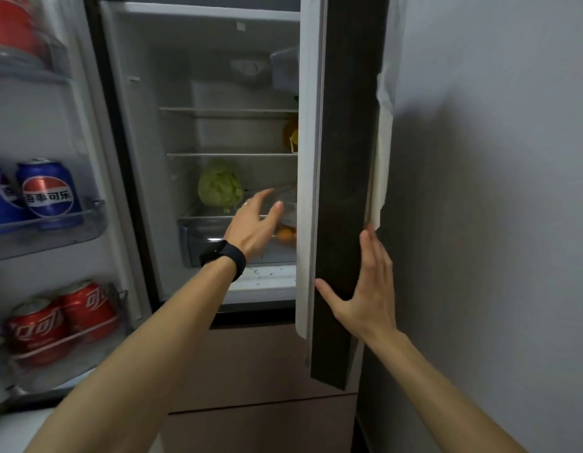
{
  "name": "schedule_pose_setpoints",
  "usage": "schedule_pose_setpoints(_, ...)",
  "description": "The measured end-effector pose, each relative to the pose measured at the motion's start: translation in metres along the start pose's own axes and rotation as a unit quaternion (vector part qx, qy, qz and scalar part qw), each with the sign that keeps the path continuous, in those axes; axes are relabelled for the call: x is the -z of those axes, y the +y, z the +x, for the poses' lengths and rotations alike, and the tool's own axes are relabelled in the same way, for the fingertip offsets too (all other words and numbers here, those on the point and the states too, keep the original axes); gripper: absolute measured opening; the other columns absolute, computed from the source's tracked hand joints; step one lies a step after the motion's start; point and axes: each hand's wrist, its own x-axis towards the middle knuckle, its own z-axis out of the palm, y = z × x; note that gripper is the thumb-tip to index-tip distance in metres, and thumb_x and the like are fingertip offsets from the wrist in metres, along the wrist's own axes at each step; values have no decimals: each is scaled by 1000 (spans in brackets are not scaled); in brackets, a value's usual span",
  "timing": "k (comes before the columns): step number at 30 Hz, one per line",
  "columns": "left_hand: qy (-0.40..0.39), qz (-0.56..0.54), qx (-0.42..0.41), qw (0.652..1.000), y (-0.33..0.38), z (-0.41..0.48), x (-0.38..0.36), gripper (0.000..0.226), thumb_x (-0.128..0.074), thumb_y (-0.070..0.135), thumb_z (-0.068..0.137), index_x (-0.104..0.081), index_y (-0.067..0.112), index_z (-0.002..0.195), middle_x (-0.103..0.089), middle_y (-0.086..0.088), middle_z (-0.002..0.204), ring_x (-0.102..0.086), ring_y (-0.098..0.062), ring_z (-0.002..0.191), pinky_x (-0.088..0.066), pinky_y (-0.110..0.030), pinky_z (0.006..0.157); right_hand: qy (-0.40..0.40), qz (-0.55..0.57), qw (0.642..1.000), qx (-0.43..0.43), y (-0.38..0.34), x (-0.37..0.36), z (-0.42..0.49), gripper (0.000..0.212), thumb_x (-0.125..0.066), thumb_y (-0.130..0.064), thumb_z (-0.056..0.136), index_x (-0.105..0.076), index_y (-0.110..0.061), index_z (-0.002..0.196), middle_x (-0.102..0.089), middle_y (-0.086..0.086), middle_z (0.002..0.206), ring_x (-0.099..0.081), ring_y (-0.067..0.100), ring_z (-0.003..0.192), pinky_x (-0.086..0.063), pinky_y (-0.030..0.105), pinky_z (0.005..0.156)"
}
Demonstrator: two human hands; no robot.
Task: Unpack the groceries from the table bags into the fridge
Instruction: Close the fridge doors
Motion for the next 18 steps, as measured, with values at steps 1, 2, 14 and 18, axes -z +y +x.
schedule_pose_setpoints(1, 33, -4, -23, 999, 4, -2, 3, 59, -41, 58, 97, -32, 34, 151, -32, -4, 159, -34, -26, 142, -34, -47, 112, -2, 3, 1000, 8, -2, -7, 1, 108, -79, -47, 80, -13, -7, 156, -12, 9, 166, -16, 24, 152, -23, 44, 122)
schedule_pose_setpoints(2, 72, -6, -51, 996, 10, -5, 5, 62, -40, 59, 95, -30, 36, 152, -26, -1, 161, -30, -24, 145, -32, -47, 112, -4, 6, 1000, 15, -4, -14, 3, 107, -78, -47, 81, -13, -9, 156, -13, 10, 166, -16, 25, 152, -22, 43, 122)
schedule_pose_setpoints(14, 223, 371, -361, 827, 4, 22, -12, 71, -44, 48, 98, -12, 26, 157, -4, 2, 165, 2, -16, 152, -5, -57, 121, -69, -56, 996, -20, 0, -105, 8, 116, -59, -75, 77, -6, -13, 160, 1, 13, 167, 0, 31, 154, -10, 59, 121)
schedule_pose_setpoints(18, 222, 393, -336, 827, -23, 42, -8, 67, -45, 43, 99, -19, 21, 157, -12, 0, 163, -10, -17, 152, -12, -57, 121, -73, -74, 995, -3, 1, -131, 14, 111, -57, -73, 79, -12, -10, 159, -2, 18, 166, -3, 36, 153, -14, 62, 119)
